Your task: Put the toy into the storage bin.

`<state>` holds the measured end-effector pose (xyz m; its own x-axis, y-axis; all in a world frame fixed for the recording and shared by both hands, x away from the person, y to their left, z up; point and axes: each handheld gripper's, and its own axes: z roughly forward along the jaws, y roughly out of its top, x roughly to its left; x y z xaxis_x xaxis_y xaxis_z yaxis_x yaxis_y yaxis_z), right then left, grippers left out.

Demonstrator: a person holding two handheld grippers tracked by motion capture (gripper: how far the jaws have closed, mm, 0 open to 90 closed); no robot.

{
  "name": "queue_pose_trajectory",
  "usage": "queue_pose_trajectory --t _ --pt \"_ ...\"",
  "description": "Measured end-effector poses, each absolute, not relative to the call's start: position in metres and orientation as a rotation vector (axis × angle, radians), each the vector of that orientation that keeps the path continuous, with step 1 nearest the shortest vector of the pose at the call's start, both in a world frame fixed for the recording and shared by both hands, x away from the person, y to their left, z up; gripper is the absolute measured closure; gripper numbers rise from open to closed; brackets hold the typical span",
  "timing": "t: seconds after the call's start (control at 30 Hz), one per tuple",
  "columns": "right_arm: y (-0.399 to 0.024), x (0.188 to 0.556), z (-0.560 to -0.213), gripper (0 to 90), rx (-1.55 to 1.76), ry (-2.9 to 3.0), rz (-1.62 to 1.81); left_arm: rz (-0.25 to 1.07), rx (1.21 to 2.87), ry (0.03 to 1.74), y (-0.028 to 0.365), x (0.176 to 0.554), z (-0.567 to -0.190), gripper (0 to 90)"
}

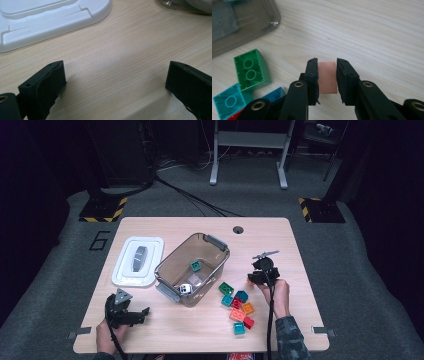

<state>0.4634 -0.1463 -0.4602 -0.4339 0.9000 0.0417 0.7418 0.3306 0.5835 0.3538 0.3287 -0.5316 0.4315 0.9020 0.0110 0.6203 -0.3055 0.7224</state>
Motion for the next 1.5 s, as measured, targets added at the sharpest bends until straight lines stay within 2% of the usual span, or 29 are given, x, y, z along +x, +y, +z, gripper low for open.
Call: queue_pose_trajectory --t 0.5,1.5 --pt "-0.139 0.460 -0.434 72.0 1.391 2.307 0.835 0.559 2.038 1.278 0.329 0.354 -0.532 2.7" --pt "-0.094 0.462 -0.344 72.0 1.147 2.304 0.912 0.559 2.037 1.278 0.329 0.354 -0.532 2.7"
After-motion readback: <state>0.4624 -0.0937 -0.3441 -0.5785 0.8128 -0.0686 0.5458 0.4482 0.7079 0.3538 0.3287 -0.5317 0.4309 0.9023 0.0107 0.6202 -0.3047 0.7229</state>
